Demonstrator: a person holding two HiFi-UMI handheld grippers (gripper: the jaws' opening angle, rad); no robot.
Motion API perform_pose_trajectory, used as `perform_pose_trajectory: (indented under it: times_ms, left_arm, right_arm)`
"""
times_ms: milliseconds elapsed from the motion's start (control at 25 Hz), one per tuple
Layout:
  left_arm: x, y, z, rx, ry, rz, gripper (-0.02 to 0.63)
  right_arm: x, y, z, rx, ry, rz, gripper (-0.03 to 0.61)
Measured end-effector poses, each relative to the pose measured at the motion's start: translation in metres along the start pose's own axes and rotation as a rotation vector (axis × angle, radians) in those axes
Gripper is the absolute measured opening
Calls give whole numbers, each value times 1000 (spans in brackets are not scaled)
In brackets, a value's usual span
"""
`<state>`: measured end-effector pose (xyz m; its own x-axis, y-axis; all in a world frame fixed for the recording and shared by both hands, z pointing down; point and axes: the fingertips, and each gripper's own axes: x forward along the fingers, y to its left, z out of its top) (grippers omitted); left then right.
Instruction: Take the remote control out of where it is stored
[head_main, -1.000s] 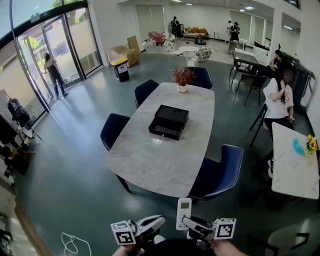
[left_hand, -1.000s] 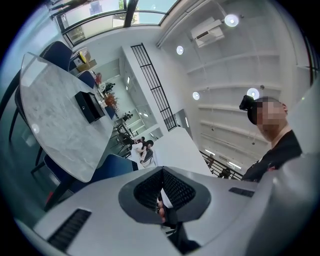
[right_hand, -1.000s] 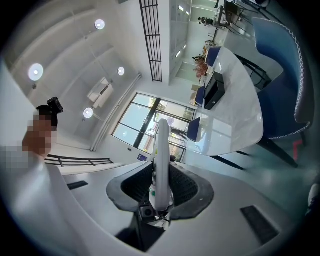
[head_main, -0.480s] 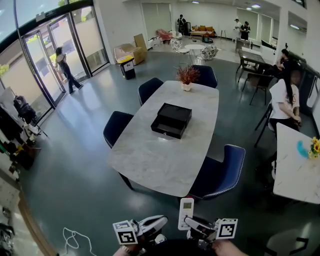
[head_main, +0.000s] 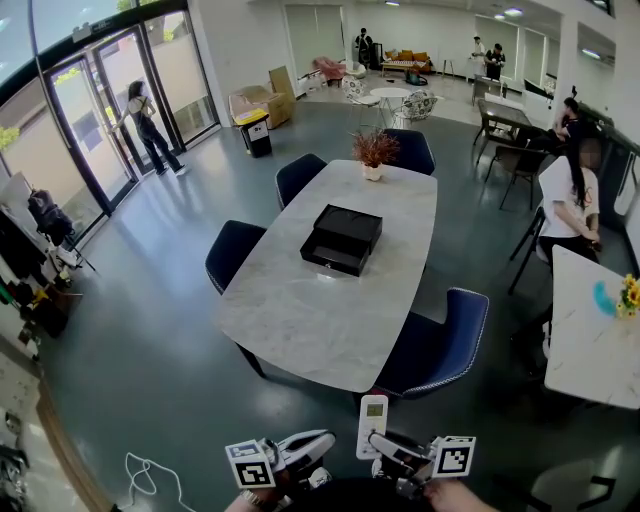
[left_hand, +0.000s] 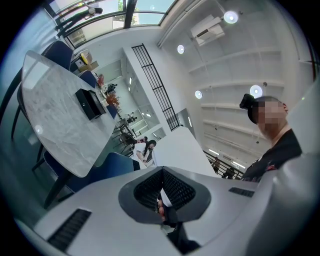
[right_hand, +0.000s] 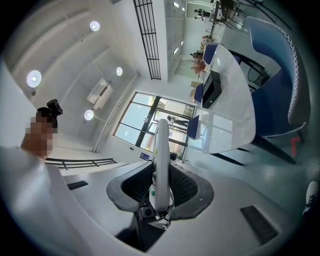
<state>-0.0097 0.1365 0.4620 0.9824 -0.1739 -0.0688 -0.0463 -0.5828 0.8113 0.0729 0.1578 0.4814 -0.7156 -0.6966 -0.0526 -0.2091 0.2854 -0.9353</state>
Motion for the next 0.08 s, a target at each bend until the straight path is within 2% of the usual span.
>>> perform_pose_trajectory:
  times_ms: [80]
  left_arm:
    - [2,1,-1,-5,0,6,6]
  right_arm:
    - [-2,-1,1,0,0,-4,110]
